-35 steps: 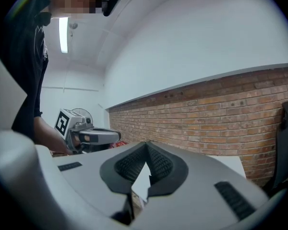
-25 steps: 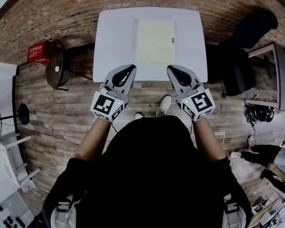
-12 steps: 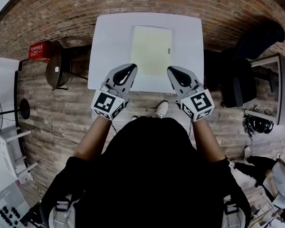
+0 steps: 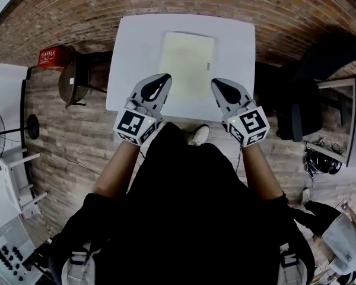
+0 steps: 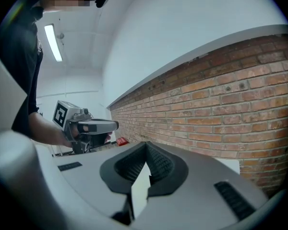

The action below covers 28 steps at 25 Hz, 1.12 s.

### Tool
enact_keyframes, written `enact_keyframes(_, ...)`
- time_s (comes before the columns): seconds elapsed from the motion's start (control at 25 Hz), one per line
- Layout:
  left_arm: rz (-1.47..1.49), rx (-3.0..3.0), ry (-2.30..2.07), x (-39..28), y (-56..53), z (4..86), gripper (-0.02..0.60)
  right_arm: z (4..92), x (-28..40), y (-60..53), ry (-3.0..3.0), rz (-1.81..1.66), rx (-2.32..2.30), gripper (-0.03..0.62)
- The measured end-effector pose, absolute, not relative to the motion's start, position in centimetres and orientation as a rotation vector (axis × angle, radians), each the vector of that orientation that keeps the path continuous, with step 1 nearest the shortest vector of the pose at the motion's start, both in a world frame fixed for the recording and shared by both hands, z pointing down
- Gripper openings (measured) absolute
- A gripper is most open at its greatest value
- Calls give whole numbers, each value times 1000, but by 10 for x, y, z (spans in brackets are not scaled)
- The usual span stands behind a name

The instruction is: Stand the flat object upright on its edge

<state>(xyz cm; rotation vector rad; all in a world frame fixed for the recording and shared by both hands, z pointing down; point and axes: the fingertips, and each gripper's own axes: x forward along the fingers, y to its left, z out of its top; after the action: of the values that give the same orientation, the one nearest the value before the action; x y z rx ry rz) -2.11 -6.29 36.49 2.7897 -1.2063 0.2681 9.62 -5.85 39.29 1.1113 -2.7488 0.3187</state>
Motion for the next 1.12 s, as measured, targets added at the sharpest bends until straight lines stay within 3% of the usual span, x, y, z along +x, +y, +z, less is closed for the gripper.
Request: enact_keyframes(1.12, 358, 2740, -944, -37, -206, 438, 23, 477, 86, -185, -2460, 581, 1308, 18)
